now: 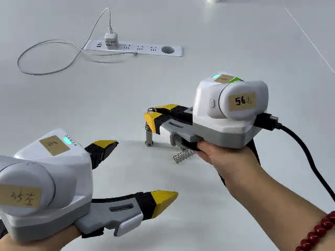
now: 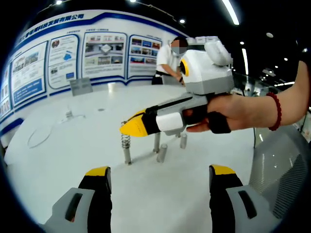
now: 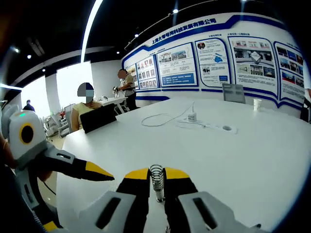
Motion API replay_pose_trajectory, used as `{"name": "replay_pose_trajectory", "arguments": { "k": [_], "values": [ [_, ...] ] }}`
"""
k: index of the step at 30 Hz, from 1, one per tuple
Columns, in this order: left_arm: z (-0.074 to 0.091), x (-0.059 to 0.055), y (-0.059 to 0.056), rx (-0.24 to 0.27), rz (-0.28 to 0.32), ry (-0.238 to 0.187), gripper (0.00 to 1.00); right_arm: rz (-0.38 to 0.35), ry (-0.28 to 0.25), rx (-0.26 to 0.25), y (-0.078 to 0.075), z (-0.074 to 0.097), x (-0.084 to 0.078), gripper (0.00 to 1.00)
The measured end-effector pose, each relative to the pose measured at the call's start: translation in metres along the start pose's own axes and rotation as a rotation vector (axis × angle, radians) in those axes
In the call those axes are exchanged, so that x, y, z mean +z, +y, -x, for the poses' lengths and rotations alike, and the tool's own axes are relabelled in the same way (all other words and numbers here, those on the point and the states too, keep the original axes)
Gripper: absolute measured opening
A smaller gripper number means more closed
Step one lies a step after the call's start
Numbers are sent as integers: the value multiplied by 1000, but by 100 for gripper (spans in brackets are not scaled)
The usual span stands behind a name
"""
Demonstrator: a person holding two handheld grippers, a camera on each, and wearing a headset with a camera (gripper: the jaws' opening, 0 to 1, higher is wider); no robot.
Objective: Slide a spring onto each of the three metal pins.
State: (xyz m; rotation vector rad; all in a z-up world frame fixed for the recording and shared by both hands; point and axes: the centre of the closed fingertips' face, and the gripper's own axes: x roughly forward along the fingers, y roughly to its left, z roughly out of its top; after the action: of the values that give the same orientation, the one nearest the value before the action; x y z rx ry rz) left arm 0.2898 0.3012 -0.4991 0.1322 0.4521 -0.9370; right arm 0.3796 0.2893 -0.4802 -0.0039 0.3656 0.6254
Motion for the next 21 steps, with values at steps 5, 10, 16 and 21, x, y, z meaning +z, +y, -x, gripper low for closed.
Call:
{"name": "replay_pose_trajectory", "arguments": {
  "k": [5,10,16,21],
  "values": [
    [0,-1,0,0,-1,2,84,24,20,-7,0,-3,-6,11],
    [1,0,1,2,1,0,83,20,41,-17,-1,-5,-12,11],
    [2,-1,1,7,-3,1,83,22,65,-24,-2,-9,-20,11],
    [3,-1,2,10,-3,1,82,25,82,-29,-2,-11,-26,11]
  ]
}}
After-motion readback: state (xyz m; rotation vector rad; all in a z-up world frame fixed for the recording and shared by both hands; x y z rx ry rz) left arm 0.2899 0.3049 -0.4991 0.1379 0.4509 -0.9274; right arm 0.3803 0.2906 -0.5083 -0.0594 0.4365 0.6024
